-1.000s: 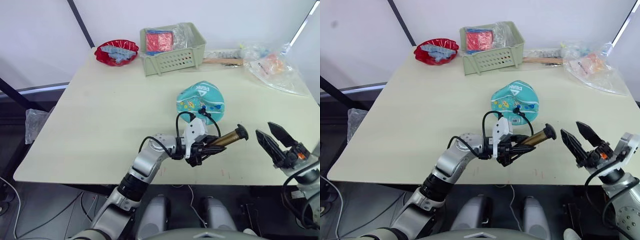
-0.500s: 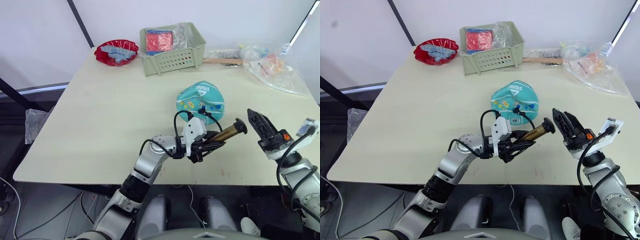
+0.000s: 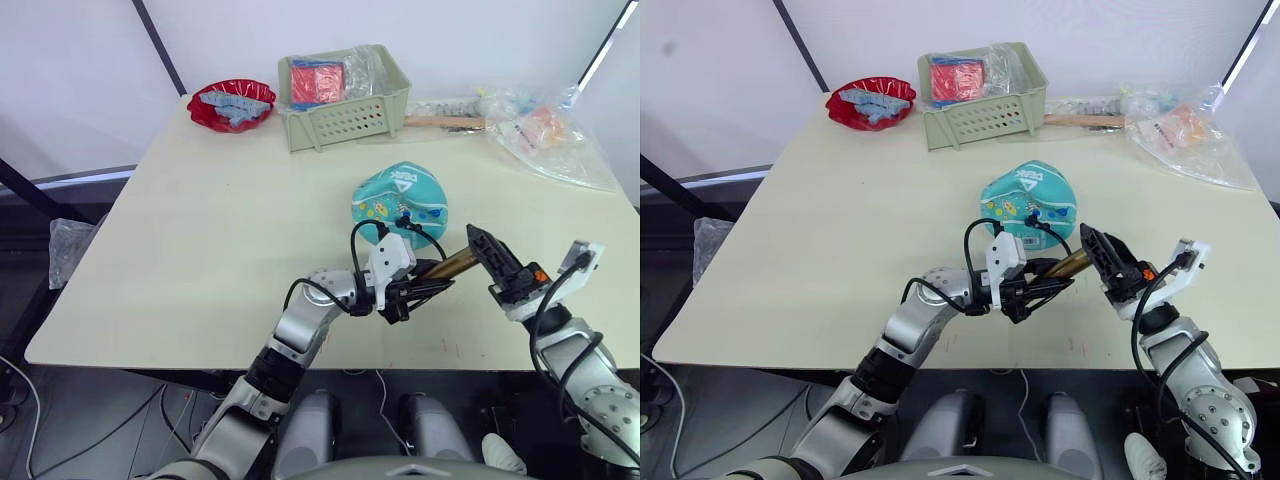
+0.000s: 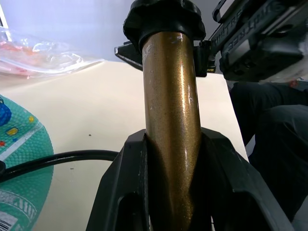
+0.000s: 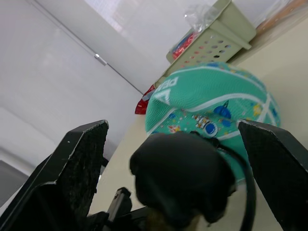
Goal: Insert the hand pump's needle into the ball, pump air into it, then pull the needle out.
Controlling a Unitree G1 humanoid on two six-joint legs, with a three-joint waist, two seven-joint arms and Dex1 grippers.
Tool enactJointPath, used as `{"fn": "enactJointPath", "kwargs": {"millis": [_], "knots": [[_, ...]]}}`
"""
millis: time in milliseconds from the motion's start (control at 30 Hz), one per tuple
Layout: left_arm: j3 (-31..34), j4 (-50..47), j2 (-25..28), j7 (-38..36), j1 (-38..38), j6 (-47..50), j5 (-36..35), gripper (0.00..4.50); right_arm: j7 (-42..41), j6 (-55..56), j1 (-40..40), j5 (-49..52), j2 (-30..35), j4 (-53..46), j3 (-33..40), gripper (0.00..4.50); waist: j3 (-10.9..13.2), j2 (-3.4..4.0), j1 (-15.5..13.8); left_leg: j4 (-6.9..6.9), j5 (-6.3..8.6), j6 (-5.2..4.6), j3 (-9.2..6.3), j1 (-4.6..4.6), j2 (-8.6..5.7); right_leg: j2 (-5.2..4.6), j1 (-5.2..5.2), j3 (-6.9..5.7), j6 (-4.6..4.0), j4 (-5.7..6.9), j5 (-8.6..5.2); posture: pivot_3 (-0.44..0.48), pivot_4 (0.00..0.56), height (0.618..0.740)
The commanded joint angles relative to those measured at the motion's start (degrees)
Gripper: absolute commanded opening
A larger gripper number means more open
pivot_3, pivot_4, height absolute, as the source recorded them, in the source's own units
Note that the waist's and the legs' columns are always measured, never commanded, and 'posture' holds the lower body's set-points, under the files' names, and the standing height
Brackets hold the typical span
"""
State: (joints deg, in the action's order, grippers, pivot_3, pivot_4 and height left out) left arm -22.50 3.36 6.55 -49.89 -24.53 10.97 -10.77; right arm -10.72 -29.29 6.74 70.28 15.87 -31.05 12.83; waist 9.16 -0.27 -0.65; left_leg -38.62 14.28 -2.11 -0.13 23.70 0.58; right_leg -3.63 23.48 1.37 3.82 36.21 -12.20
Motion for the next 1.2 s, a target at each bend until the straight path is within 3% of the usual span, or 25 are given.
{"fn": "enactJointPath", "kwargs": {"millis": [33, 633, 733, 867, 1200], "knots": [[0.2, -0.89, -0.64, -0.22, -1.21, -1.64, -0.21, 0.96, -0.16, 0.86, -0.9, -0.5, -0.27, -3.05, -0.39, 4.5, 0.0, 0.0, -0.02, 0.0, 0.0, 0.0, 0.0, 0.0, 0.0, 0.0, 0.0, 0.0, 0.0, 0.0, 0.0, 0.0, 0.15, 0.74], [-0.33, 0.35, -0.63, 0.0, -0.7, -2.07, 1.14, 0.96, -1.63, 1.48, -0.69, -1.98, -0.75, -4.34, -1.51, 4.5, 0.0, 0.0, 0.0, 0.0, 0.0, 0.0, 0.0, 0.0, 0.0, 0.0, 0.0, 0.0, 0.0, 0.0, -0.01, 0.0, 0.15, 0.74], [-0.14, 0.62, -0.86, 0.32, -0.69, -1.64, 1.2, 0.96, -1.67, 1.5, -0.93, -1.29, -0.91, -3.84, -1.12, 3.66, 0.0, 0.0, -0.03, 0.0, 0.0, 0.0, 0.0, 0.01, 0.0, 0.0, 0.0, 0.0, 0.0, 0.0, -0.01, 0.0, 0.15, 0.74], [0.0, 0.36, -0.91, 0.48, -0.6, -0.87, 0.94, 0.96, -1.59, 1.51, -1.02, -1.27, -1.22, -3.68, -1.07, 1.84, 0.0, 0.0, 0.01, 0.0, 0.0, 0.0, 0.0, 0.01, 0.0, 0.0, 0.0, 0.0, 0.0, 0.0, 0.0, 0.0, 0.15, 0.74], [0.77, 0.14, -0.43, -0.99, -0.75, 1.03, -1.09, 0.96, -3.24, 0.92, -1.05, -2.78, -0.09, -3.41, -1.23, 1.76, 0.0, 0.0, 0.02, 0.0, 0.0, 0.0, -0.02, 0.02, 0.01, 0.01, 0.02, -0.01, 0.0, -0.01, -0.01, 0.0, 0.15, 0.74]]}}
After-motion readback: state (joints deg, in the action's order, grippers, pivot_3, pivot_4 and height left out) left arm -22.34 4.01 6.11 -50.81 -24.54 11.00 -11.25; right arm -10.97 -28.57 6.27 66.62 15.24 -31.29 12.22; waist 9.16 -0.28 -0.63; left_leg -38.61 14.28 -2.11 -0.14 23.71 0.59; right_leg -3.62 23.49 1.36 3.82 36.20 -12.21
